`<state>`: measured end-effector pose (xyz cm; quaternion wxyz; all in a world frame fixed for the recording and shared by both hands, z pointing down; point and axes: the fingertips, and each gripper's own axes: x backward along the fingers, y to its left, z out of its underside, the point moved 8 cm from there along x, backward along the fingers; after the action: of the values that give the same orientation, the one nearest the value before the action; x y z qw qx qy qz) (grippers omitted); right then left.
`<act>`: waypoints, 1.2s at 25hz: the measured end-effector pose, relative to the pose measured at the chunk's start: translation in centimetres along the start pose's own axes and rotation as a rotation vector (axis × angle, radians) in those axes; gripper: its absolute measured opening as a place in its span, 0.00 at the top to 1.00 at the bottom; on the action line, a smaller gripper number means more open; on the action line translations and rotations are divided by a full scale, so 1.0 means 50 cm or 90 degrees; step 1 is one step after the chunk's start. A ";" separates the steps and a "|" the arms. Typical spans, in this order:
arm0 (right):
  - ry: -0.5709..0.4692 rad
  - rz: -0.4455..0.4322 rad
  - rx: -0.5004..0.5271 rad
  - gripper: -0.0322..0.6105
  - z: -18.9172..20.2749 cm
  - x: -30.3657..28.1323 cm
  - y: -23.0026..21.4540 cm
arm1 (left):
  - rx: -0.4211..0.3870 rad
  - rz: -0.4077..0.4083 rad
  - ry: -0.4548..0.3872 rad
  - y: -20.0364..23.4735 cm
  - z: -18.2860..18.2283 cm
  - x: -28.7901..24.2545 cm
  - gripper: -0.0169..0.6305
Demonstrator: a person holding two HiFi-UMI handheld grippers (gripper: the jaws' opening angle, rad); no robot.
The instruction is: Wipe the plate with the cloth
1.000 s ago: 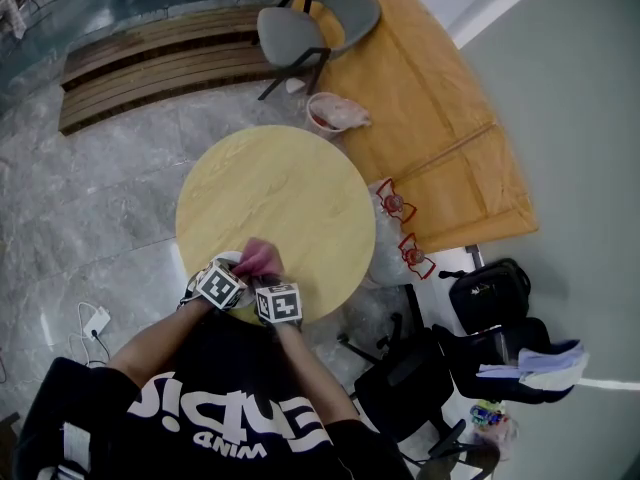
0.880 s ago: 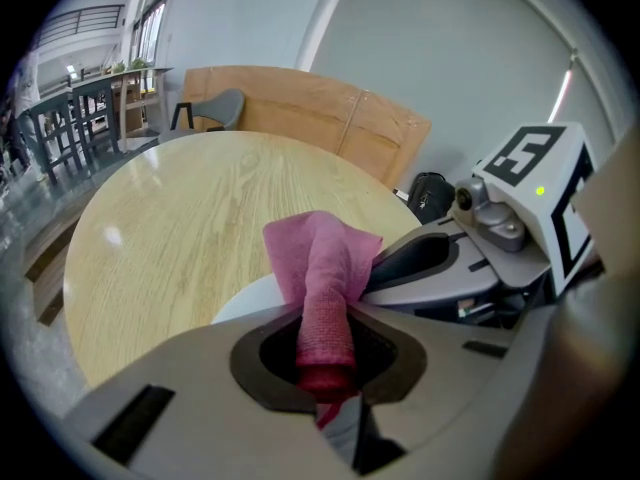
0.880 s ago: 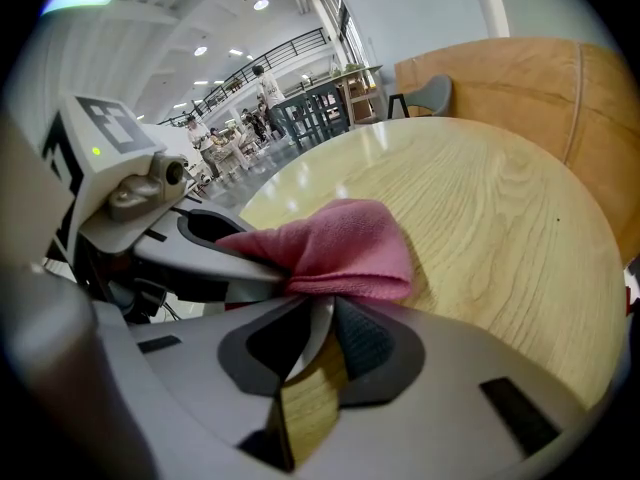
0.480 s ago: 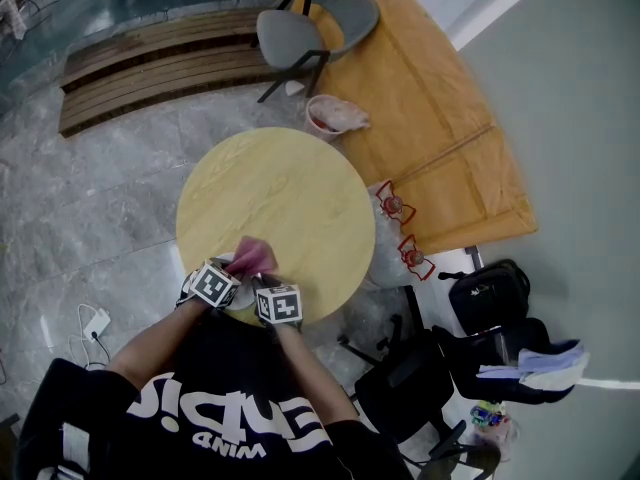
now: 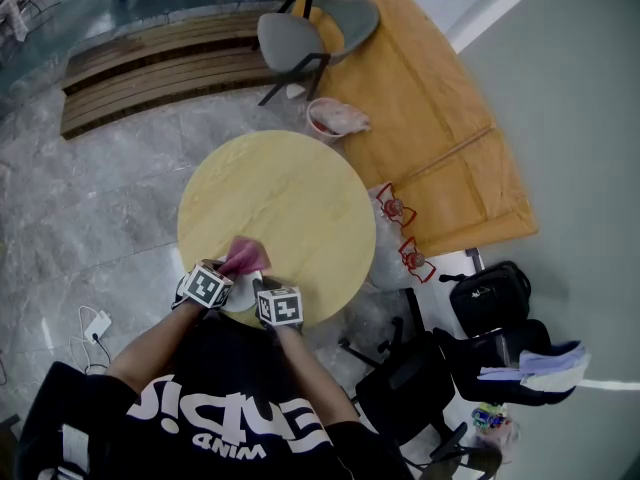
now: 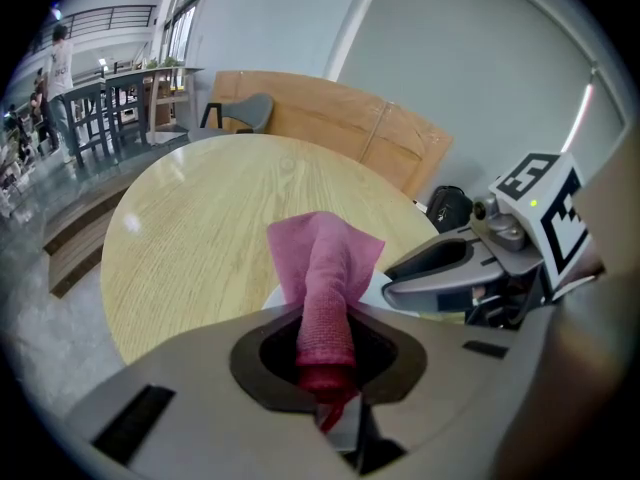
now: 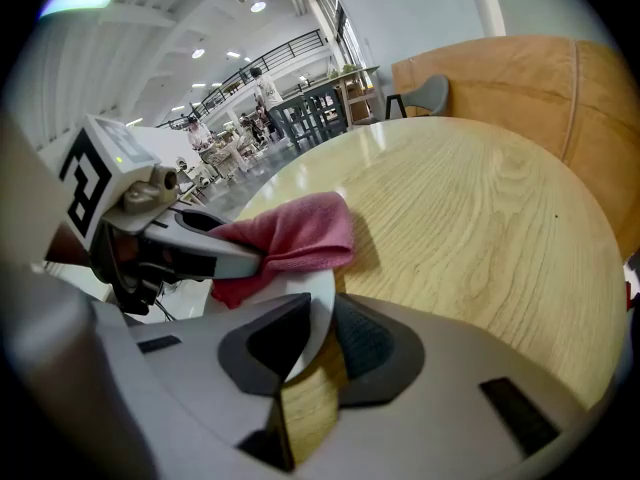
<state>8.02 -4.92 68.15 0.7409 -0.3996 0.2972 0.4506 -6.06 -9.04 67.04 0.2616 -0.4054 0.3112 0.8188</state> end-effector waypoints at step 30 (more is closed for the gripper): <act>-0.002 -0.008 -0.018 0.82 0.001 0.004 -0.007 | 0.053 -0.015 -0.072 0.017 0.007 0.098 0.90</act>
<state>8.41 -4.91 68.13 0.7385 -0.4109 0.2872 0.4509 -9.45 -8.47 63.39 0.3048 -0.3509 0.3253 0.8235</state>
